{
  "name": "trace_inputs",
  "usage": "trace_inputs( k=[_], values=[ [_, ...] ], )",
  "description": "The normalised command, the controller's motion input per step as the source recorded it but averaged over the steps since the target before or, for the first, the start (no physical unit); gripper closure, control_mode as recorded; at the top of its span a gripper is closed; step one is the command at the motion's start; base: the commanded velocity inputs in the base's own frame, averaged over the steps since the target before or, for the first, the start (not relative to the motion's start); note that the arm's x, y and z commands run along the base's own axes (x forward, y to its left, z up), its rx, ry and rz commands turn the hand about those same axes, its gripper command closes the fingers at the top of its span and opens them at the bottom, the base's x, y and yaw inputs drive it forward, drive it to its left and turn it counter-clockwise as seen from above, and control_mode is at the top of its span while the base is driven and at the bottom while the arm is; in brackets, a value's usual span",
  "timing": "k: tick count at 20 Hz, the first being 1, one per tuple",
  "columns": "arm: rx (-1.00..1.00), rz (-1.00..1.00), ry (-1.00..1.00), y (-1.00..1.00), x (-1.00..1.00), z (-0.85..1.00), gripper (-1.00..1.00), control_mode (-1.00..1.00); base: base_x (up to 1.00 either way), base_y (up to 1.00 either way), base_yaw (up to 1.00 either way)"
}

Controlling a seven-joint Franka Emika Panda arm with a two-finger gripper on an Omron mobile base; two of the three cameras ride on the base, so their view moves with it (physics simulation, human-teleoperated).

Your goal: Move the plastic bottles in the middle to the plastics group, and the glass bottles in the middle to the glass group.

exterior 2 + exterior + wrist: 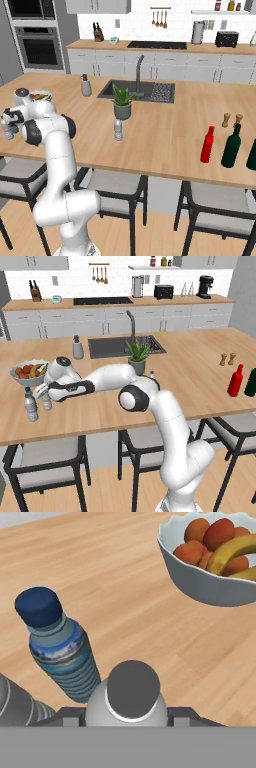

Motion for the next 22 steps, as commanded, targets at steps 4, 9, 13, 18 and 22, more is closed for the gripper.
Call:
trace_inputs(
  k=[4, 9, 13, 18, 22],
  values=[
    [0.0, 0.0, 0.0, 0.0, 0.0, 0.0, -1.0, -1.0, 0.0, 0.0, 0.0],
    [0.0, 0.0, -0.03, 0.0, -0.01, 0.09, -1.0, -1.0, 0.0, 0.0, 0.0],
    [0.0, 0.0, -0.05, 0.0, -0.04, 0.37, -1.0, -1.0, 0.0, 0.0, 0.0],
    [0.05, 0.0, -0.01, -0.19, -0.05, 0.53, -1.0, -1.0, 0.0, 0.0, 0.0],
    [0.04, 0.0, 0.0, -0.61, -0.24, 0.31, -1.0, -1.0, 0.0, 0.0, 0.0]
  ],
)
